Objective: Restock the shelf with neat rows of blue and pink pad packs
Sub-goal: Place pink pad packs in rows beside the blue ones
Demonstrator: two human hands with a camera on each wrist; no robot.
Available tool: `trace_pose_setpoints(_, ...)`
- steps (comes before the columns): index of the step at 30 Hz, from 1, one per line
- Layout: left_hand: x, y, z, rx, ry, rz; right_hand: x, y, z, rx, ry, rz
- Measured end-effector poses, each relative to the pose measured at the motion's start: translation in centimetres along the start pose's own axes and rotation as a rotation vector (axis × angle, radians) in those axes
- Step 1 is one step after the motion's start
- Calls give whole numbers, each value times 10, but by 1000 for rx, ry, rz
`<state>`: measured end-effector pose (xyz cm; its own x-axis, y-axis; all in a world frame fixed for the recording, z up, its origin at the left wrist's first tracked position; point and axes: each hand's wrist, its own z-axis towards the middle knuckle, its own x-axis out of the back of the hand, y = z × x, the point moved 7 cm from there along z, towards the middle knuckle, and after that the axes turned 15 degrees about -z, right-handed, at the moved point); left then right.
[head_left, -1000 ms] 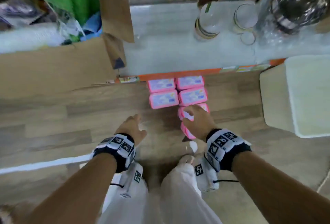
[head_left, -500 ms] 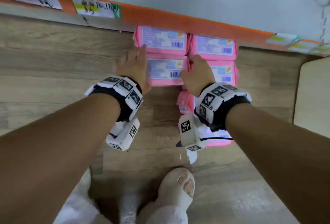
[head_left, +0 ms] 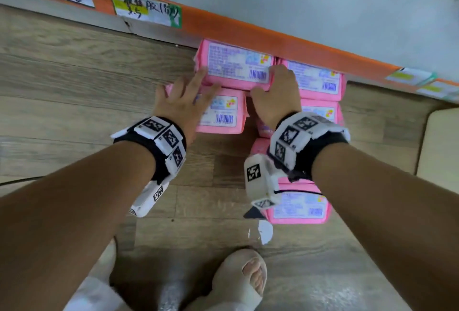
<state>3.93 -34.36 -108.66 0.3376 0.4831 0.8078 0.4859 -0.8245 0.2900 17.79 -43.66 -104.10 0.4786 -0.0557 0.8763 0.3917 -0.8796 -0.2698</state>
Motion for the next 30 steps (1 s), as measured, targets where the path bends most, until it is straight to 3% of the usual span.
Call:
trace_pose_setpoints(4, -3, 0, -4, -12, 14, -43, -7, -1, 6, -18, -82, 73)
trace_pose_setpoints(7, -4, -3, -12, -25, 62, -58, -13, -2, 1, 39, -97, 1)
trace_pose_setpoints(10, -4, -4, -16, -59, 78, -81, -15, -2, 5, 89, -145, -144)
trace_pose_setpoints(13, -7, -10, -17, -98, 58, -63, -19, -6, 9, 204, -225, -433)
trace_pose_setpoints(17, -13, -22, -25, -172, 30, 64, -11, -24, 9, 380, -46, -745)
trace_pose_setpoints(22, -24, -28, -39, -199, -27, 166, -29, -47, 0, 611, -65, -795)
trace_pose_setpoints(25, -28, -29, -45, -226, -69, 194, -31, -51, -6, 601, -25, -866)
trace_pose_setpoints(28, -18, -26, -61, -197, -96, 141, -23, -52, -20, 571, -83, -876)
trace_pose_setpoints(30, 2, -17, -81, -222, -32, 89, -11, -50, -35, 537, -131, -786)
